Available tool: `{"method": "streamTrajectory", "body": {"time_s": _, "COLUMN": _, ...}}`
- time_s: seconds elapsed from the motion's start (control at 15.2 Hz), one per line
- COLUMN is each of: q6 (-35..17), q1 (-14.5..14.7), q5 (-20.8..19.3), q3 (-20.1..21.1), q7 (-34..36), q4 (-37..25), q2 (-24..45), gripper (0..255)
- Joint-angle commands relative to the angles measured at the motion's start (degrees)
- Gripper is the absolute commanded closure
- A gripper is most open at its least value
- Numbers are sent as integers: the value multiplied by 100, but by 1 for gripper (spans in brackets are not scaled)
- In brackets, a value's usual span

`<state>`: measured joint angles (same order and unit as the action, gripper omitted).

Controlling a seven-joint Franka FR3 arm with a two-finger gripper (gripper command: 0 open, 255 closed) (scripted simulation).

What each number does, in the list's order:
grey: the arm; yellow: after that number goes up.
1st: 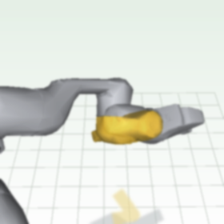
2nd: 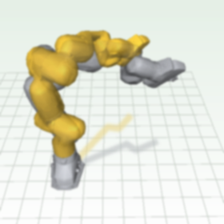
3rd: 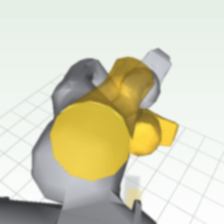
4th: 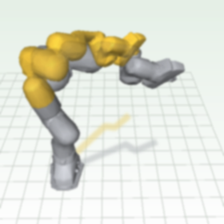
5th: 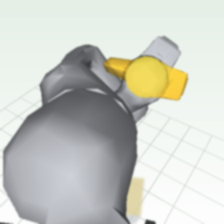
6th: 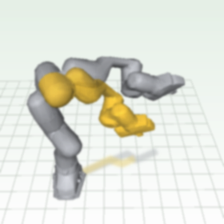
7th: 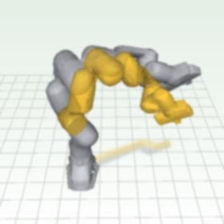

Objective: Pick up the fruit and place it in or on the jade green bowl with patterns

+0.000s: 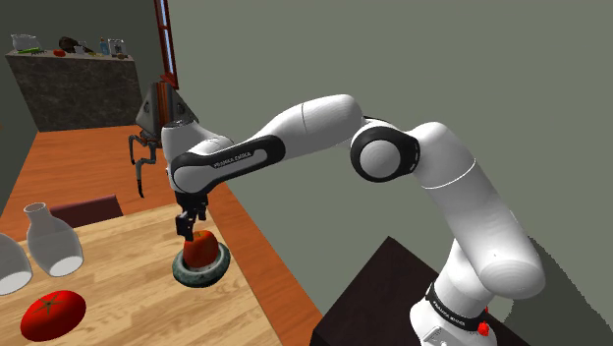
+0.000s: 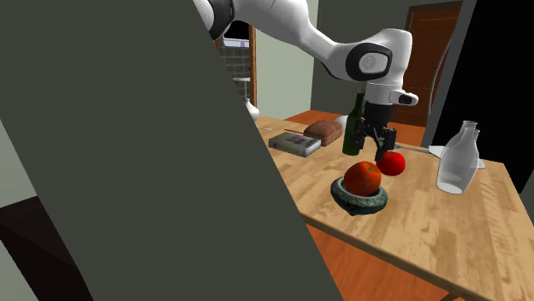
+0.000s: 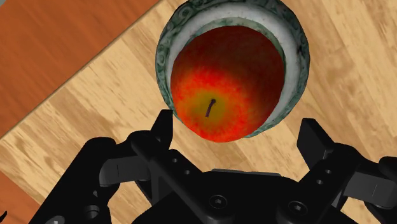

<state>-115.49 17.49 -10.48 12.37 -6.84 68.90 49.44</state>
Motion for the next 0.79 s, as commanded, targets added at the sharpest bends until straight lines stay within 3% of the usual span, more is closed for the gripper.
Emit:
{"method": "streamTrajectory", "body": {"time_s": 0.0, "q6": 137, "q1": -1, "q5": 15, "q3": 12, "q7": -10, "q4": -59, "q2": -79, "gripper": 0}}
{"method": "streamTrajectory", "body": {"time_s": 0.2, "q6": 548, "q1": 5, "q5": 54, "q3": 40, "q7": -38, "q4": -293, "q2": -260, "gripper": 0}}
{"method": "streamTrajectory", "body": {"time_s": 0.73, "q6": 548, "q1": 5, "q5": 54, "q3": 40, "q7": -38, "q4": -293, "q2": -260, "gripper": 0}}
